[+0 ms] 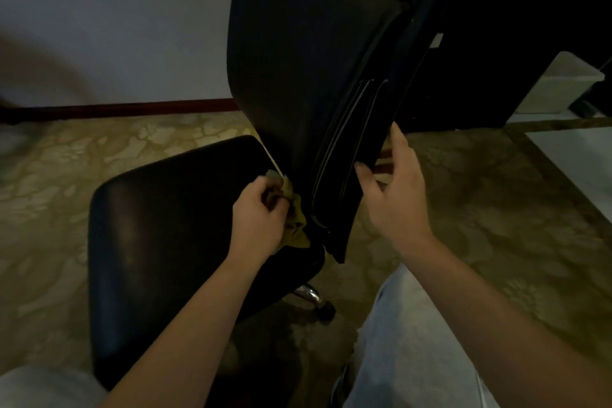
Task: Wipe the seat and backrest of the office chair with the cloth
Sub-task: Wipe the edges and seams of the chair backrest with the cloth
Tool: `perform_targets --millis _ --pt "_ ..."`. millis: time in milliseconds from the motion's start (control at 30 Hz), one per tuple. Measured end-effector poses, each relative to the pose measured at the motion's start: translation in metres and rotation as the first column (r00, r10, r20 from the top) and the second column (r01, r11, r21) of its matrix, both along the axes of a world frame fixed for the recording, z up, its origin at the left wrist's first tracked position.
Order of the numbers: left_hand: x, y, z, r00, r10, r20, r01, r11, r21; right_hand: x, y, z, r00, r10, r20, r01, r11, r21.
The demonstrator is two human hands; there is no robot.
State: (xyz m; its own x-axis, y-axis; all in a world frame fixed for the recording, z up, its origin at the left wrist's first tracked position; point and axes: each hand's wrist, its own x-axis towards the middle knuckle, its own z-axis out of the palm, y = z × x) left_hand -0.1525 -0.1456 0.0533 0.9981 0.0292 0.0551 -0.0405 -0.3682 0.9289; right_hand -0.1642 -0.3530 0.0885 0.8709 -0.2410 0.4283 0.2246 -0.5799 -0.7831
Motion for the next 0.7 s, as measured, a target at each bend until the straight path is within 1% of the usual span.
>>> perform_targets --millis 100,200,267,367,467,567,633,700 --pt "0.007 -0.013 0.037 0.992 0.037 0.124 -0.033 0.999 -0.032 0.004 -0.004 0.013 1.000 0.010 0.021 -0.010 1.000 0.007" --pt "0.014 -0.024 0.072 0.968 0.037 0.249 -0.025 0.998 -0.051 0.007 -0.007 0.028 0.996 0.011 0.085 -0.012 1.000 0.019" --pt "0.020 -0.029 0.091 0.941 0.016 0.339 -0.009 1.000 -0.022 0.011 -0.009 0.041 0.992 0.015 0.129 -0.021 0.998 0.052" --pt "0.028 -0.034 0.114 0.900 -0.032 0.434 0.020 0.999 0.033 0.012 -0.007 0.059 0.993 0.027 0.117 -0.043 0.989 0.141" --pt "0.033 -0.038 0.126 0.868 -0.097 0.487 0.063 0.994 0.086 0.009 -0.004 0.062 0.992 0.059 0.108 -0.080 0.977 0.198" --pt "0.035 -0.047 0.127 0.855 -0.150 0.497 0.094 0.986 0.136 0.007 -0.001 0.061 0.991 0.055 0.124 -0.082 0.971 0.224" --pt "0.035 -0.055 0.124 0.854 -0.154 0.498 0.093 0.985 0.146 0.006 0.001 0.060 0.990 0.042 0.134 -0.072 0.971 0.229" --pt "0.037 -0.062 0.122 0.851 -0.124 0.511 0.054 0.987 0.149 0.005 0.002 0.060 0.989 0.030 0.143 -0.062 0.972 0.226"
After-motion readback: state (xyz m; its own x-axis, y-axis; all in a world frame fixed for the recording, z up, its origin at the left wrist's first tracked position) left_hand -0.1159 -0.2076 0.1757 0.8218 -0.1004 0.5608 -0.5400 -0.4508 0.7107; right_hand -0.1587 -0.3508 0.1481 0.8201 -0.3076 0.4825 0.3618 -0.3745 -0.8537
